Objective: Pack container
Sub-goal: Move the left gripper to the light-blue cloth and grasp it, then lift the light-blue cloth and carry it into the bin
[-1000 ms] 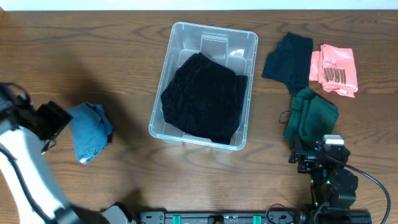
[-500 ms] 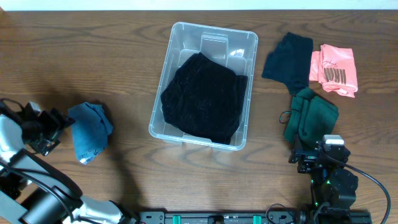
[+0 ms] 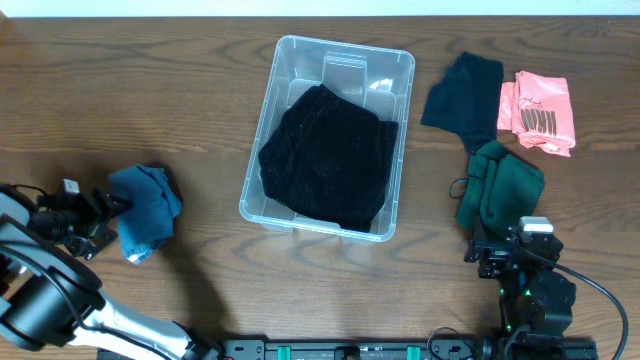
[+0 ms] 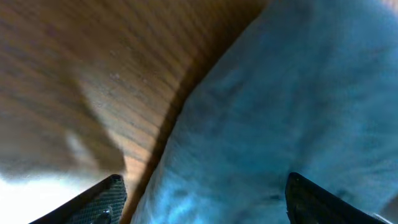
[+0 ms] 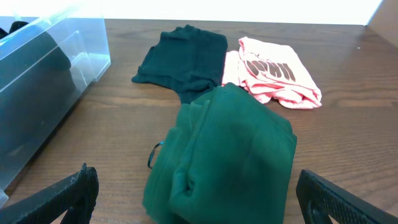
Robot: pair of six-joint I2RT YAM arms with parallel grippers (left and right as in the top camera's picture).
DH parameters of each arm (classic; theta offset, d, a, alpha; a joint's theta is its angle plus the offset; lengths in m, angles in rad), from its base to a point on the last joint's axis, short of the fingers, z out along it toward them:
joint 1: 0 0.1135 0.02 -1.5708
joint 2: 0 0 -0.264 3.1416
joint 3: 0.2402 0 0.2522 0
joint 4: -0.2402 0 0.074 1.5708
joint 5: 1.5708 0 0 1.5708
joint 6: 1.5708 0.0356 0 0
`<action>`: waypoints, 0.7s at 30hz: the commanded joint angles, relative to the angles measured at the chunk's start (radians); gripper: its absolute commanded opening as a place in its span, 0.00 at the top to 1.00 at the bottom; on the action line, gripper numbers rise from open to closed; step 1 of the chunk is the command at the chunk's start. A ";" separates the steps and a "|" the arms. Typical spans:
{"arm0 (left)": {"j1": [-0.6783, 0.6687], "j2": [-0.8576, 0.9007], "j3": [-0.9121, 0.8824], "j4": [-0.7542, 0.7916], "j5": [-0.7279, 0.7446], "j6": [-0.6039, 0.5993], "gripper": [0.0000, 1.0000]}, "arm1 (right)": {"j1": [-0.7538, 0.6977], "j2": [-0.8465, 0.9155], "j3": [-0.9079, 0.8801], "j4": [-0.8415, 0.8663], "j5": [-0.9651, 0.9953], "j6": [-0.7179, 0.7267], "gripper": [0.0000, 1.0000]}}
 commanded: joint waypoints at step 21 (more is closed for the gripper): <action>-0.082 0.059 -0.036 0.019 0.102 0.092 0.34 | -0.005 -0.004 -0.005 0.000 -0.002 0.014 0.01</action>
